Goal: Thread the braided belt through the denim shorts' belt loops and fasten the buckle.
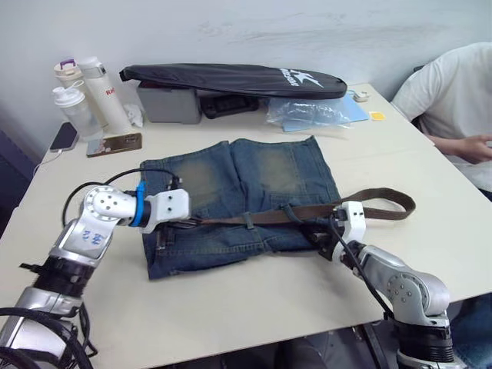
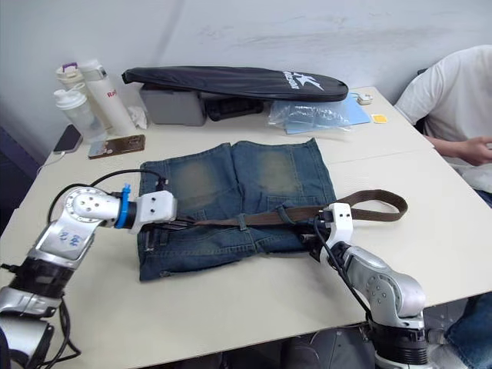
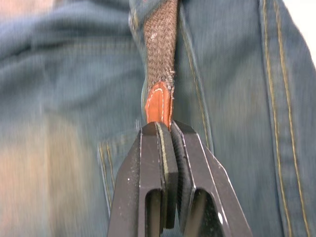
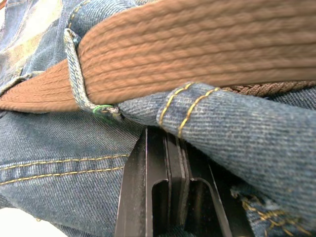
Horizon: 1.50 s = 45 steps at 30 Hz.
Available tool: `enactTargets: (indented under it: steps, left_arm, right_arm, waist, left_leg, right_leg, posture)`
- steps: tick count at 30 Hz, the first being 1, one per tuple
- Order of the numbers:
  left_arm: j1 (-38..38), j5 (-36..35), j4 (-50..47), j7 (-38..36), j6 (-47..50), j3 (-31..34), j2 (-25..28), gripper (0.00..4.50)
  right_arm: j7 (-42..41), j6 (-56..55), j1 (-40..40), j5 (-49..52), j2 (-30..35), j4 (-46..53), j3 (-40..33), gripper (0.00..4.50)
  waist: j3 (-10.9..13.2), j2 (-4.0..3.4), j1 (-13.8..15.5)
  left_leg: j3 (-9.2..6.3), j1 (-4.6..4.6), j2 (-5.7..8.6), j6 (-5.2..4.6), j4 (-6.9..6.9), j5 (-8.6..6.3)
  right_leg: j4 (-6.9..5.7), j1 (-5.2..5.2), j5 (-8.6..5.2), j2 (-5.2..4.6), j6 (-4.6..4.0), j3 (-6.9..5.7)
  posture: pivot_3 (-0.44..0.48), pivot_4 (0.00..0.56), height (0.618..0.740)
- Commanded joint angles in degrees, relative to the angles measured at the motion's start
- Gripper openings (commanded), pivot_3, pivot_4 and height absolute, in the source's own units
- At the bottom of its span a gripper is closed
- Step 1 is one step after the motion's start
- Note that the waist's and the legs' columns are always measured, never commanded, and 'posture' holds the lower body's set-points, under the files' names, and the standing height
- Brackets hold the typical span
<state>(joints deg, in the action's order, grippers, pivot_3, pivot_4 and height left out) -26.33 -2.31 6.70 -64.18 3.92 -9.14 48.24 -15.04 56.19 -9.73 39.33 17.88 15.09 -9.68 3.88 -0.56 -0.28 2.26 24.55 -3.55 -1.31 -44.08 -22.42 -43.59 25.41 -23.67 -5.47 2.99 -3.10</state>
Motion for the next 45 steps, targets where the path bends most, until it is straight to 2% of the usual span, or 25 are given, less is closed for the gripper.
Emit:
enactTargets:
  steps: [1,7,13,15,16,20,23,24,28,30,36,42,45]
  left_arm:
    - [3.07,-0.24,-0.93,1.16,0.67,4.28,3.17,0.1]
    - [8.04,-1.94,-4.46,2.76,3.63,7.71,4.41,0.1]
    - [7.66,-4.41,-8.35,3.97,6.19,7.74,1.32,0.1]
    - [6.98,-6.85,-9.19,3.13,10.26,8.62,0.9,0.8]
    - [6.9,-7.3,-9.2,2.11,11.43,8.7,1.68,0.98]
    - [5.48,-9.24,-9.49,-1.63,12.7,9.47,4.76,2.81]
    - [0.8,-12.05,-8.64,-3.77,14.44,10.72,5.58,4.27]
    - [-1.21,-13.46,-8.52,-4.75,15.75,10.94,5.5,4.44]
    - [-5.63,-18.61,-11.03,-6.63,21.1,10.42,3.5,4.44]
    - [-6.13,-20.09,-12.72,-6.21,23.2,10.03,2.33,4.44]
    - [-2.8,-20.21,-17.43,-2.96,25.21,6.43,-2.56,4.44]
    - [0.11,-17.82,-17.97,2.35,25.21,3.29,-6.95,4.44]
    - [0.8,-17.04,-18.21,5.39,25.79,2.54,-9.09,4.44]
  right_arm:
    - [0.45,1.4,0.85,-2.51,0.93,-5.36,0.66,0.0]
    - [-0.68,1.16,-0.9,-2.96,1.06,-7.3,1.98,0.0]
    - [-1.42,1.17,-2.09,-3.53,0.93,-8.24,2.42,0.0]
    - [-1.5,1.35,-2.12,-3.54,0.94,-7.96,2.18,0.0]
    - [-1.52,1.49,-2.03,-3.46,0.98,-7.67,1.99,0.0]
    - [-1.63,2.31,-0.94,-2.78,1.25,-5.65,1.38,0.0]
    - [-2.59,4.34,0.17,-1.36,2.53,-2.0,1.4,0.0]
    - [-2.84,4.87,0.38,-0.88,3.31,-0.3,1.22,0.0]
    - [-3.4,7.91,0.81,2.88,6.2,7.04,-1.77,0.0]
    - [-3.43,9.37,0.78,4.76,7.14,9.62,-3.27,0.0]
    - [-3.47,12.8,-1.94,11.98,9.77,16.54,-8.52,0.0]
    - [-6.48,7.68,-6.71,4.21,17.96,16.02,-0.78,0.0]
    - [-7.04,5.08,-9.23,1.04,17.88,12.82,3.26,0.0]
  waist:
    - [-0.03,0.06,-0.05]
    - [-0.04,0.02,0.02]
    - [-0.09,-0.04,0.06]
    - [-0.12,-0.02,0.04]
    - [-0.11,0.0,0.02]
    - [-0.11,0.0,0.06]
    - [-0.01,-0.07,0.24]
    - [0.02,-0.12,0.28]
    - [0.13,-0.44,0.41]
    - [0.25,-0.54,0.33]
    - [0.51,-0.58,0.27]
    - [0.68,-0.44,0.38]
    - [0.73,-0.31,0.66]
  left_leg:
    - [-0.01,-0.05,0.0,-0.03,0.01,-0.02]
    - [-0.02,-0.19,0.0,-0.22,0.06,-0.31]
    - [0.0,-0.23,0.02,-0.18,0.06,-0.36]
    - [0.0,-0.25,0.02,-0.14,0.04,-0.37]
    - [0.0,-0.23,0.02,-0.14,0.04,-0.38]
    - [-0.01,-0.25,0.0,-0.09,0.05,-0.35]
    - [-0.02,-0.26,0.0,-0.04,0.04,-0.38]
    - [-0.02,-0.3,0.01,-0.03,0.05,-0.39]
    - [0.02,-0.25,0.02,-0.03,0.02,-0.39]
    - [0.02,0.1,0.05,-0.02,0.01,-0.38]
    - [-0.01,0.25,0.08,-0.06,-0.11,-0.3]
    - [-0.01,-0.19,0.04,-0.05,0.04,-0.28]
    - [-0.03,-0.25,0.01,-0.09,0.12,-0.23]
  right_leg:
    - [0.0,0.02,-0.01,0.0,-0.01,0.0]
    - [-0.02,0.07,-0.02,-0.03,-0.05,-0.03]
    - [-0.02,0.05,-0.02,-0.08,-0.05,-0.05]
    - [-0.03,0.05,-0.01,-0.09,-0.06,-0.05]
    - [-0.04,0.05,-0.01,-0.09,-0.06,-0.04]
    - [-0.04,0.06,-0.01,-0.05,-0.06,-0.04]
    - [0.0,0.1,-0.02,-0.07,-0.08,-0.1]
    - [0.03,0.12,-0.02,-0.09,-0.08,-0.14]
    - [0.06,0.05,0.05,-0.18,-0.25,-0.3]
    - [0.05,0.07,0.05,-0.19,-0.25,-0.28]
    - [0.06,0.1,0.06,-0.15,-0.24,-0.23]
    - [0.51,0.04,0.11,-0.04,-0.13,-0.26]
    - [0.65,-0.01,0.21,-0.02,0.05,-0.32]
  posture:
    - [0.0,0.15,0.622]
    - [0.0,0.15,0.622]
    - [0.0,0.15,0.622]
    - [0.0,0.15,0.622]
    - [0.0,0.15,0.622]
    - [0.0,0.15,0.622]
    - [0.0,0.15,0.622]
    - [0.0,0.15,0.622]
    - [0.0,0.15,0.622]
    - [0.0,0.15,0.622]
    - [0.0,0.15,0.622]
    - [0.0,0.15,0.622]
    - [0.0,0.15,0.622]
